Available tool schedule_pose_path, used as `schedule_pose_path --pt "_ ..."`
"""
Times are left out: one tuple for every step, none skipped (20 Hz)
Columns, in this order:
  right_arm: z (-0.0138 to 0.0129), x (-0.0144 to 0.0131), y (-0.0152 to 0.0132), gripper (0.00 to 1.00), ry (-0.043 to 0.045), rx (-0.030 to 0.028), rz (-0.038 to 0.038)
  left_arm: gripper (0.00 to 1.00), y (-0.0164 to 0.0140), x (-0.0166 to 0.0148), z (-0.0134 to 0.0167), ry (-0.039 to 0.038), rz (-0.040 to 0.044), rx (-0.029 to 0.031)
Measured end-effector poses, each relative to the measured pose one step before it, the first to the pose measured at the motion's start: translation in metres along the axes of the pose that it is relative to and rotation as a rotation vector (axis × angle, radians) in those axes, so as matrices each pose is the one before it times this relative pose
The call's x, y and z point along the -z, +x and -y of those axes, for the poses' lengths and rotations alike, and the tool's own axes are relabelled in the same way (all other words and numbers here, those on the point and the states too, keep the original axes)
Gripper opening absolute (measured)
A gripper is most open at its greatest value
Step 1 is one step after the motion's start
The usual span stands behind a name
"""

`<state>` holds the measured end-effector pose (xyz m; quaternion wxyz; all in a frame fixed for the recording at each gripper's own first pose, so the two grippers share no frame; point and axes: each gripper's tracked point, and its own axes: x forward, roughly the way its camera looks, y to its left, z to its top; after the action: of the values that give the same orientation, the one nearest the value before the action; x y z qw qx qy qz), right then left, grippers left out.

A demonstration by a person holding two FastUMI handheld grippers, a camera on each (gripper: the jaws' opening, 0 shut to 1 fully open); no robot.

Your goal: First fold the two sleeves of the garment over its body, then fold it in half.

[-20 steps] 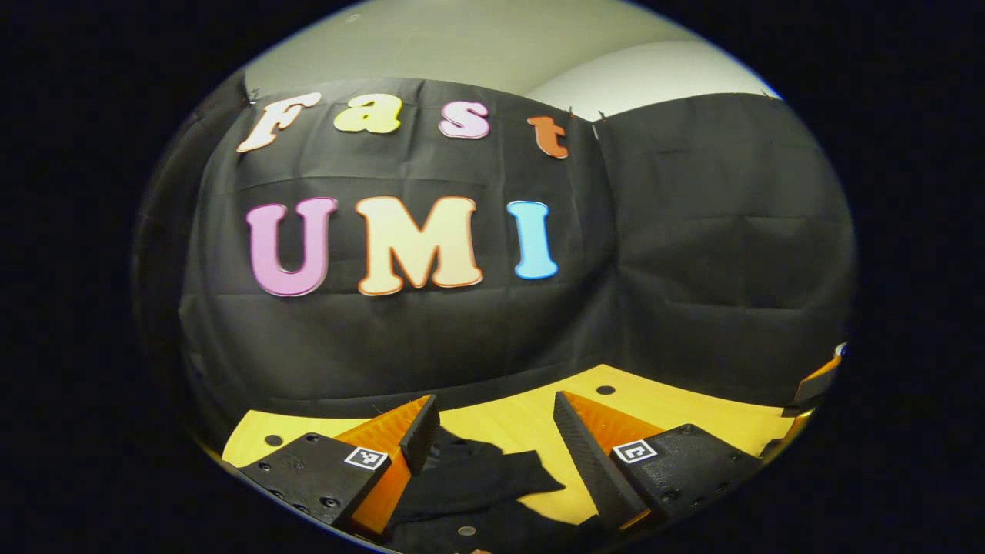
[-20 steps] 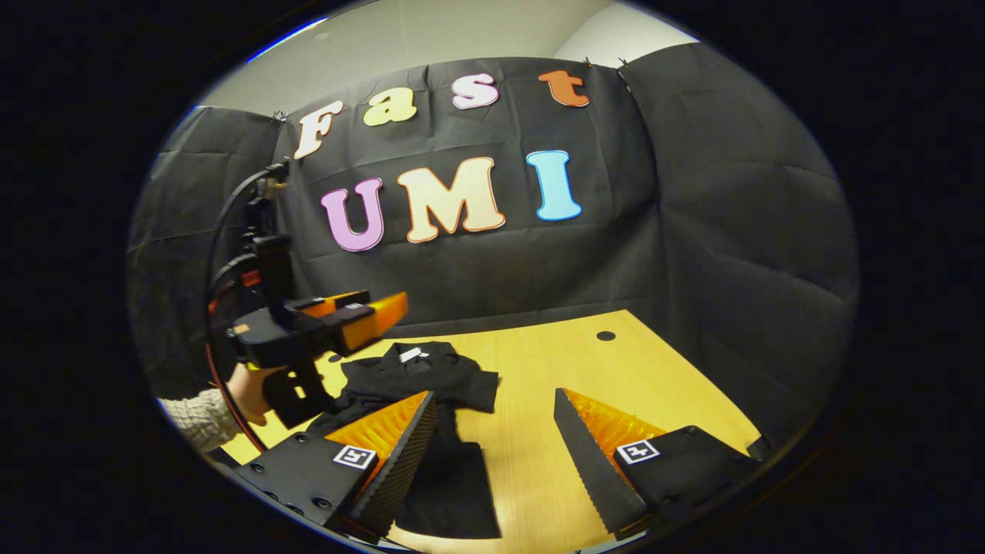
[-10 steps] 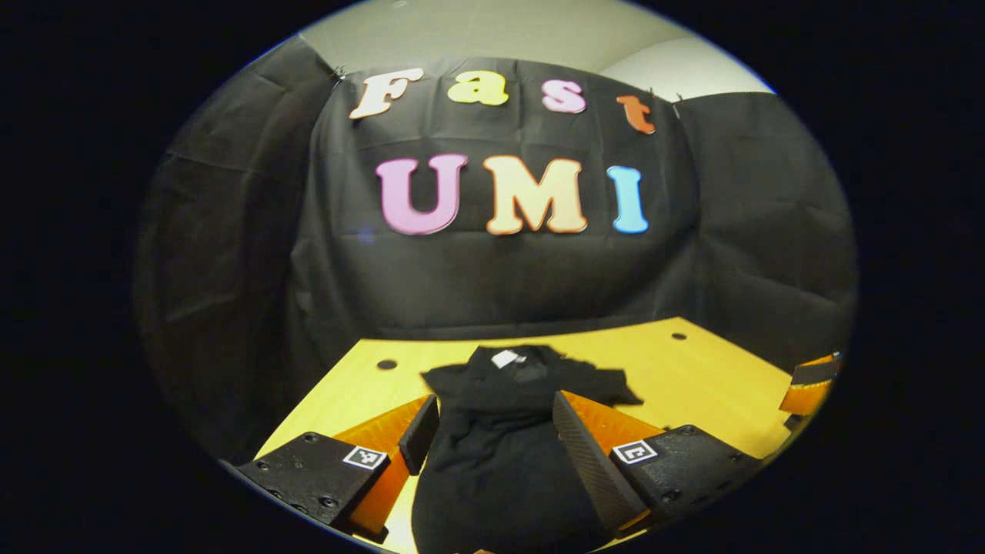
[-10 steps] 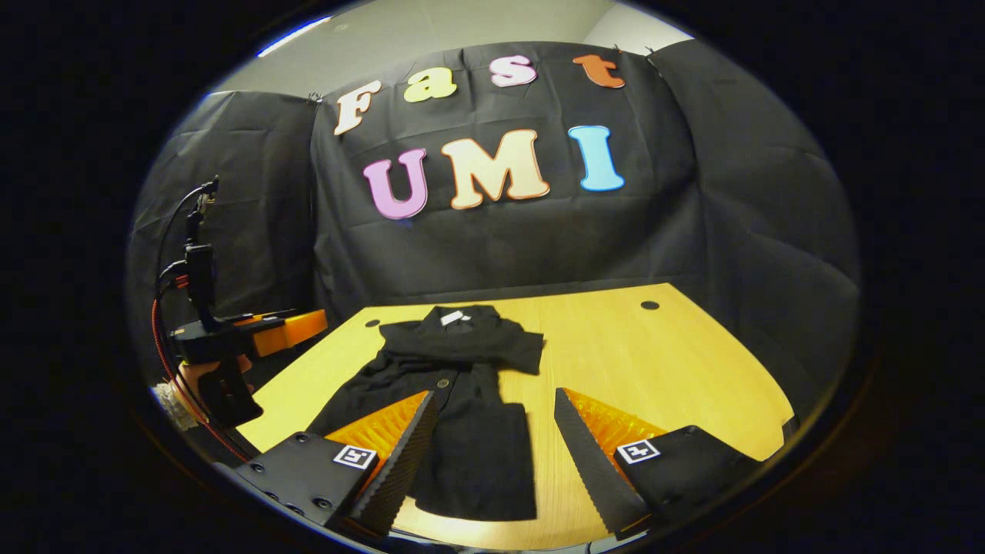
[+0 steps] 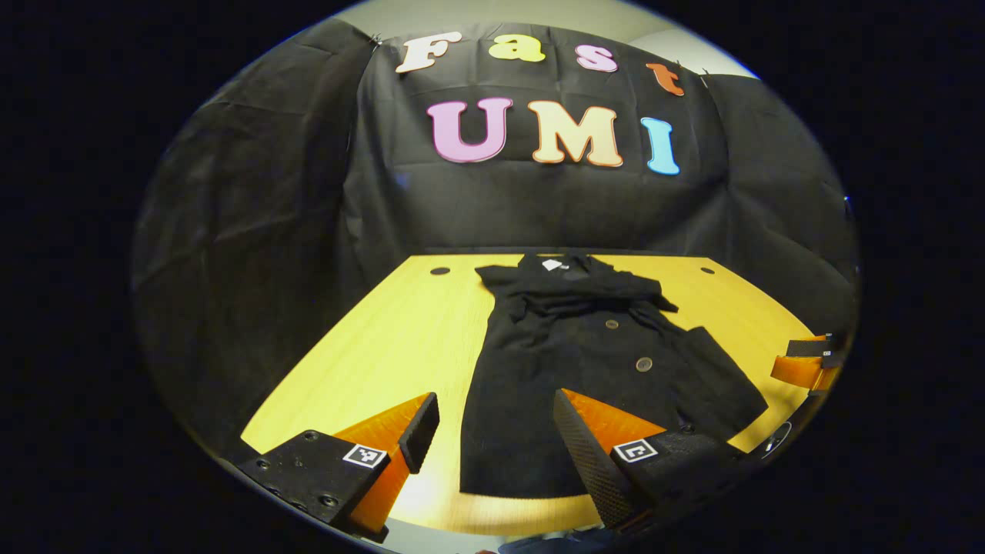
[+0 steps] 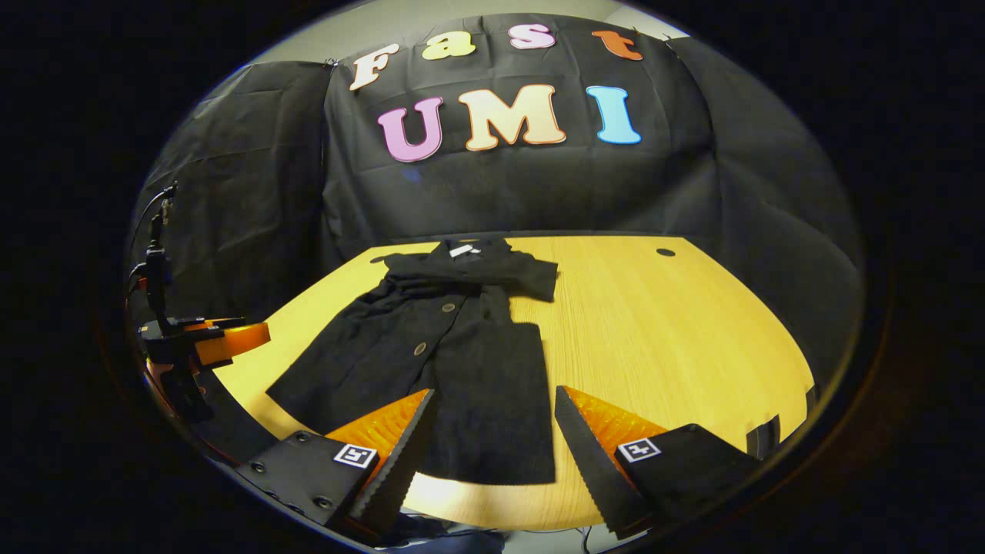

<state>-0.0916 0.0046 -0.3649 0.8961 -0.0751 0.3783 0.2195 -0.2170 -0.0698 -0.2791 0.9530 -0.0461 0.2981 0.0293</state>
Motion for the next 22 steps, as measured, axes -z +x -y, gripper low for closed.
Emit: schedule_pose_path --pt "0.00052 0.0073 0.00405 0.98 0.00486 0.00174 -0.00851 0.91 -0.00195 0.01372 0.00188 0.00479 -0.02177 -0.00221" --pt "0.00089 0.00638 0.00312 0.98 0.0039 0.00514 -0.01288 0.92 -0.00156 0.01262 0.00229 0.00248 -0.02669 -0.00043" --pt "0.00035 0.00705 0.00293 0.98 0.0047 0.0026 -0.01539 0.91 -0.0007 0.01116 0.0026 -0.00324 -0.02705 0.00313" --pt "-0.0001 0.00636 0.00263 0.98 0.00226 0.00682 -0.01239 0.92 -0.00174 0.01148 0.00334 -0.00561 -0.03142 0.00634" --pt "0.00099 0.00373 0.00137 0.98 -0.00157 0.00363 -0.00711 0.92 0.0005 0.01266 0.00213 -0.00165 -0.03557 0.00332" --pt "-0.00034 0.00316 0.00119 0.97 -0.00299 -0.00032 -0.00744 0.93 0.00027 0.00809 0.00152 0.00371 -0.02544 0.00369" --pt "-0.00071 0.0045 0.00248 0.98 -0.00611 -0.00398 -0.01018 0.93 0.00201 0.00416 0.00176 0.00508 -0.00954 0.00381" --pt "0.00061 0.00493 0.00288 0.98 -0.00982 0.00114 -0.01079 0.93 0.00113 0.00336 0.00096 0.00593 -0.00877 -0.00057" --pt "0.00137 0.00458 0.00319 0.93 -0.01076 0.0016 -0.01194 0.93 0.00231 0.0026 0.00249 0.00481 -0.01067 0.00245" --pt "0.00094 0.00572 0.00196 0.98 -0.00719 0.00204 -0.01327 0.93 0.0014 0.00393 0.00009 0.0046 -0.00888 0.00048" --pt "0.00132 0.00316 0.00291 0.98 -0.00465 0.00438 -0.00958 0.93 0.0024 0.00394 -0.00012 0.00254 -0.00862 -0.00201" --pt "-0.0005 0.00243 0.00226 0.98 -0.00414 0.00287 -0.00526 0.93 0.00196 0.00361 -0.00034 -0.0009 -0.00604 -0.00449" --pt "0.00013 0.00331 0.00204 0.98 -0.00559 0.00029 -0.01017 0.93 0.00123 0.00295 0.00024 -0.00341 -0.00904 -0.00385" --pt "-0.0006 0.00387 0.00112 0.97 -0.00713 -0.00115 -0.0084 0.94 -0.00113 0.00314 0.00023 -0.00131 -0.00885 -0.00577" --pt "0.00019 0.00145 0.00013 0.97 -0.00232 -0.00334 -0.00439 0.94 -0.0007 -0.00254 0.00075 0.00104 0.01406 -0.00178" --pt "0.00067 0.00016 0.00062 0.93 -0.00309 -0.00317 0.0073 0.94 -0.00032 0.00196 0.00104 0.00346 -0.0071 -0.00024" --pt "-0.00007 0.00074 -0.00048 0.93 -0.00221 -0.00344 -0.00033 0.94 -0.00052 -0.00091 -0.00076 0.00147 0.00759 0.00146" --pt "0.00082 0.00207 -0.00045 0.98 -0.00657 -0.00404 0.00471 0.95 0.00037 0.00089 0.00065 0.001 0.00185 0.00122" --pt "0.00205 0.00082 -0.00098 0.93 -0.00842 0.00365 0.0 0.94 0.00031 -0.00019 0.00135 -0.00083 0.0055 0.00334" --pt "0.00293 0.00054 0.00172 0.93 -0.00282 0.00027 -0.0008 0.94 0.00039 -0.00075 0.0012 -0.00661 0.0057 0.00466" --pt "0.00094 0.00001 -0.0002 0.87 -0.0005 -0.00488 -0.00033 0.94 0.00075 0.00117 -0.00039 -0.00529 0.00308 -0.00624" --pt "0.00106 -0.00058 0.0 0.88 -0.00513 -0.00264 -0.0004 0.91 0.00034 -0.00072 0.00046 -0.00443 0.00405 -0.00482"
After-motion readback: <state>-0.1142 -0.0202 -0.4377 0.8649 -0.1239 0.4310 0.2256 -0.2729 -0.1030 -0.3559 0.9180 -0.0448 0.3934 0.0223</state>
